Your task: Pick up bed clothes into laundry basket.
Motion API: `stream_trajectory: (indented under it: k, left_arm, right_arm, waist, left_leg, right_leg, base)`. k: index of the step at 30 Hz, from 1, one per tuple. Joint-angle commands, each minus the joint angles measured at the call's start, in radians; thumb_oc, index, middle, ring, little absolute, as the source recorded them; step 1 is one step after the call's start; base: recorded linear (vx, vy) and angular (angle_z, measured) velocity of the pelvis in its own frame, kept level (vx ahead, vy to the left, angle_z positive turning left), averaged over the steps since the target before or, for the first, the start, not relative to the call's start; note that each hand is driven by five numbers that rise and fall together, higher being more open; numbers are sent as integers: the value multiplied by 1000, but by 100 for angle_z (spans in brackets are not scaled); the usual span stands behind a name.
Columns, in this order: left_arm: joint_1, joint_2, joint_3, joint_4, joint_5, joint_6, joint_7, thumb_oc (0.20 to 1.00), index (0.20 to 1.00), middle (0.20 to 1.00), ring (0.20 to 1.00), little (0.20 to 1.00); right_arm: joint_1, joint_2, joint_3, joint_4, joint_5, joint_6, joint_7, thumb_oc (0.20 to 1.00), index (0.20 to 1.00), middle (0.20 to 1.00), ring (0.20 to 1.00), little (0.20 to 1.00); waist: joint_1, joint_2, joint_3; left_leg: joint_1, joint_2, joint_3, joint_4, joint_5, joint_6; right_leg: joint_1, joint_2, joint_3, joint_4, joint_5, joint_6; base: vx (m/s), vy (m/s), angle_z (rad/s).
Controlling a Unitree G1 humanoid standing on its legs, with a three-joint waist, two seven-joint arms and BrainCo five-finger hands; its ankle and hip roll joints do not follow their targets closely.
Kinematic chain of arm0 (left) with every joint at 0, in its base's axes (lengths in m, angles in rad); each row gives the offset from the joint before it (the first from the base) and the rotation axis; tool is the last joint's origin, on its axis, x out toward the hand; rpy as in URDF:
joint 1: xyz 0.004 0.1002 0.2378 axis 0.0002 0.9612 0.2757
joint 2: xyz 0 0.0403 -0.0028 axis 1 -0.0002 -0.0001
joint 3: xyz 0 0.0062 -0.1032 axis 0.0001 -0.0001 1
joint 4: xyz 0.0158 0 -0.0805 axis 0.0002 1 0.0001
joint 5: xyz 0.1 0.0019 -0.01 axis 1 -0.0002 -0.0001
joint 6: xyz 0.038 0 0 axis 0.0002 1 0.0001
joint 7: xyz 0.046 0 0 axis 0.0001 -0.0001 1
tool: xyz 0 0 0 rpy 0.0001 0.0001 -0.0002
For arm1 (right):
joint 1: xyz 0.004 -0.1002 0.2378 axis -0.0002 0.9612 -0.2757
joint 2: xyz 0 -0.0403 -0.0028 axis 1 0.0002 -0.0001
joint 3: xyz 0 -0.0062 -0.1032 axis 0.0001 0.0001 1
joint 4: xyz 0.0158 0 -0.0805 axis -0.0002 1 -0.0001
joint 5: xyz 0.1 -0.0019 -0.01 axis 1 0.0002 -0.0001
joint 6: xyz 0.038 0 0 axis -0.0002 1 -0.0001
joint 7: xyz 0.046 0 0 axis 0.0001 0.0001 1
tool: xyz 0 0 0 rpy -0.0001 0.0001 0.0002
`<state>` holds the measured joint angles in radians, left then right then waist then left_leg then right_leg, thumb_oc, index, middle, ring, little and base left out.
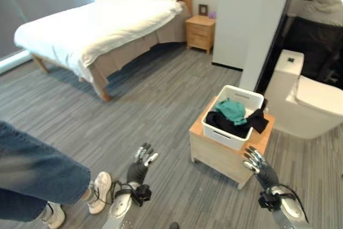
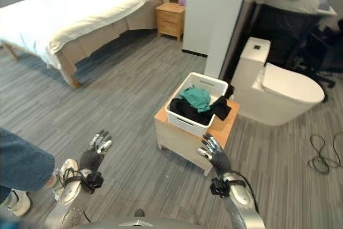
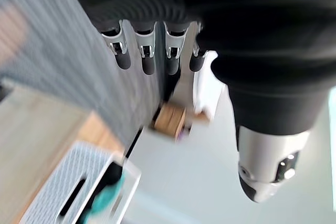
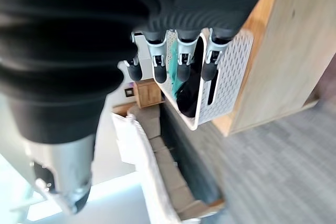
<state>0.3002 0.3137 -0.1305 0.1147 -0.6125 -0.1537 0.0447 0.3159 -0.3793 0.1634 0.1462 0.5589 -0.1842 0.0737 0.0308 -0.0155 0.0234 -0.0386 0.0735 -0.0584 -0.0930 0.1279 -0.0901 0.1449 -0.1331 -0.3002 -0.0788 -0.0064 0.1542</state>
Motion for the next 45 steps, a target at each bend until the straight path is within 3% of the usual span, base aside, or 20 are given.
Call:
stream_trajectory:
  k: [1, 3, 5, 7, 9, 10, 11, 12, 15, 16, 18, 20, 21, 22, 23, 27, 28, 30, 34, 45]
  left_arm:
    - [-145, 25, 12, -19, -5, -69, 0, 1000, 1000, 1000, 1000, 1000]
    - [-164, 3, 15, 2, -24, -61, 0, 1000, 1000, 1000, 1000, 1000]
    - [-166, 2, 16, 11, -21, -58, -4, 1000, 1000, 1000, 1000, 1000]
    - [-153, 19, 40, 30, 9, -57, 7, 1000, 1000, 1000, 1000, 1000]
    - [-170, 21, 63, 38, -29, -57, 14, 1000, 1000, 1000, 1000, 1000]
    - [-170, 23, 64, 38, -31, -57, 13, 1000, 1000, 1000, 1000, 1000]
    - [-162, 35, 83, 15, -38, -61, 19, 1000, 1000, 1000, 1000, 1000]
    - [-163, 38, 89, 13, -33, -57, 25, 1000, 1000, 1000, 1000, 1000]
    - [-169, 51, 93, 20, -22, -58, 20, 1000, 1000, 1000, 1000, 1000]
    - [-213, 72, 72, 27, 5, -63, 8, 1000, 1000, 1000, 1000, 1000]
    - [-274, 110, 48, 36, 67, -73, 22, 1000, 1000, 1000, 1000, 1000]
    - [-273, 130, 58, 26, 81, -83, 33, 1000, 1000, 1000, 1000, 1000]
    - [-254, 141, 72, 35, 72, -91, 32, 1000, 1000, 1000, 1000, 1000]
    - [-254, 141, 73, 35, 72, -91, 31, 1000, 1000, 1000, 1000, 1000]
    - [-260, 144, 72, 64, 81, -76, 13, 1000, 1000, 1000, 1000, 1000]
    - [-233, 134, 75, 46, 134, -58, 8, 1000, 1000, 1000, 1000, 1000]
    - [-223, 110, 70, 44, 123, -64, 1, 1000, 1000, 1000, 1000, 1000]
    - [-168, 74, 67, 7, 139, -58, -8, 1000, 1000, 1000, 1000, 1000]
    - [-122, 31, 54, 7, 124, -64, -9, 1000, 1000, 1000, 1000, 1000]
    - [-98, 19, 26, -14, 157, -57, 5, 1000, 1000, 1000, 1000, 1000]
  right_arm:
    - [-101, -46, -74, -13, 23, -88, -20, 1000, 1000, 1000, 1000, 1000]
    - [-130, -44, -110, -4, 33, -94, -58, 1000, 1000, 1000, 1000, 1000]
    - [-131, -36, -125, -11, 45, -93, -61, 1000, 1000, 1000, 1000, 1000]
    - [-140, -27, -124, -30, 51, -79, -43, 1000, 1000, 1000, 1000, 1000]
    - [-120, -16, -120, -31, 74, -77, -39, 1000, 1000, 1000, 1000, 1000]
    - [-120, -15, -118, -32, 75, -77, -39, 1000, 1000, 1000, 1000, 1000]
    - [-100, -1, -116, -30, 120, -62, -39, 1000, 1000, 1000, 1000, 1000]
    - [-91, 6, -121, -37, 140, -57, -37, 1000, 1000, 1000, 1000, 1000]
    - [-75, 0, -135, -52, 126, -41, -12, 1000, 1000, 1000, 1000, 1000]
    - [-44, -12, -175, -54, 63, -37, -18, 1000, 1000, 1000, 1000, 1000]
    - [-87, 4, -164, 11, 51, -47, -62, 1000, 1000, 1000, 1000, 1000]
    - [-113, 30, -149, 24, 105, -51, -60, 1000, 1000, 1000, 1000, 1000]
    - [-101, 43, -118, 7, 167, -45, 3, 1000, 1000, 1000, 1000, 1000]
    - [-101, 43, -118, 8, 167, -45, 3, 1000, 1000, 1000, 1000, 1000]
    - [-83, -1, -90, -23, 112, -29, 48, 1000, 1000, 1000, 1000, 1000]
    - [-69, -9, -72, 2, 121, -13, 74, 1000, 1000, 1000, 1000, 1000]
    - [-76, -17, -52, 27, 97, -10, 86, 1000, 1000, 1000, 1000, 1000]
    - [-61, -23, -40, 15, 94, 8, 87, 1000, 1000, 1000, 1000, 1000]
    - [-83, -14, -1, 31, 111, 15, 86, 1000, 1000, 1000, 1000, 1000]
    - [-95, 0, 79, 22, 57, 21, 71, 1000, 1000, 1000, 1000, 1000]
  waist:
    - [10, -18, 96]
    - [-11, -13, 83]
    - [-9, -7, 83]
    - [13, -19, 84]
    - [-25, -47, 103]
    - [-22, -46, 104]
    - [-13, -50, 109]
    - [-14, -50, 100]
    - [-22, -59, 82]
    - [-40, -64, 69]
    - [-55, -65, 78]
    - [-63, -51, 82]
    - [-88, -23, 89]
    - [-85, -25, 84]
    - [-119, 2, 95]
    - [-137, 14, 115]
    - [-137, -8, 113]
    - [-106, -31, 109]
    - [-82, -24, 69]
    - [-67, -23, 11]
  left_leg:
    - [-105, -14, 40, 115, -48, -13]
    - [-110, 73, 263, 75, -11, -13]
    - [-104, 95, 302, 59, 5, -13]
    - [-103, 150, 191, 129, -40, -33]
    - [-90, 299, 314, 276, -68, -48]
    - [-94, 306, 314, 288, -75, -51]
    - [-75, 390, 201, 334, -58, -79]
    - [-55, 403, 155, 319, -59, -102]
    - [-54, 349, 131, 324, -157, -114]
    - [-91, 266, 160, 343, -247, -96]
    - [-149, 191, 133, 405, -279, -57]
    - [-147, 165, 127, 380, -272, -31]
    - [-114, 115, 99, 296, -233, 8]
    - [-116, 114, 103, 291, -228, 8]
    - [-76, 71, 64, 211, -190, 44]
    - [-24, 19, 54, 164, -181, 79]
    - [-4, -25, 50, 145, -188, 86]
    - [-4, -66, 34, 158, -192, 92]
    - [24, -58, 53, 96, -169, 94]
    - [87, -62, 58, 40, -151, 91]
  right_leg:
    - [-106, -30, -86, 37, -1, -40]
    - [-89, -59, -159, 19, 19, -14]
    - [-83, -64, -170, 20, 23, -6]
    - [-73, -117, -175, 79, 1, 4]
    - [-87, -169, -206, 108, 31, 14]
    - [-88, -165, -202, 110, 30, 13]
    - [-96, -203, -190, 105, 57, 33]
    - [-89, -232, -177, 96, 79, 50]
    - [-96, -311, -157, 81, 152, 83]
    - [-103, -417, -162, 85, 292, 108]
    - [-139, -441, -87, 115, 366, 91]
    - [-167, -422, -13, 151, 353, 71]
    - [-242, -296, 166, 283, 270, 25]
    - [-252, -298, 172, 287, 269, 25]
    - [-330, -101, 282, 463, 104, -19]
    - [-404, 39, 238, 528, -21, -69]
    - [-402, 93, 226, 391, -22, -75]
    - [-278, 67, 213, 209, -1, -67]
    - [-224, 79, 224, 114, 12, -66]
    - [-125, 91, 210, 26, 11, -73]
  base:
    - [-355, -38, 192]
    - [-139, 156, 269]
    - [-41, 219, 147]
    - [-36, 341, 20]
    - [-105, 222, 3]
    - [-64, 459, 72]
    - [76, 527, 91]
    - [74, 728, 70]
    - [91, 546, -5]
    - [39, 643, 25]
    - [-4, 651, 62]
    - [6, 467, 58]
    - [28, 362, 12]
    - [137, 768, 20]
    - [143, 567, 39]
    - [120, 322, 55]
    - [97, 57, 76]
    - [58, 22, 22]
    - [49, -15, 24]
    - [34, -26, -1]
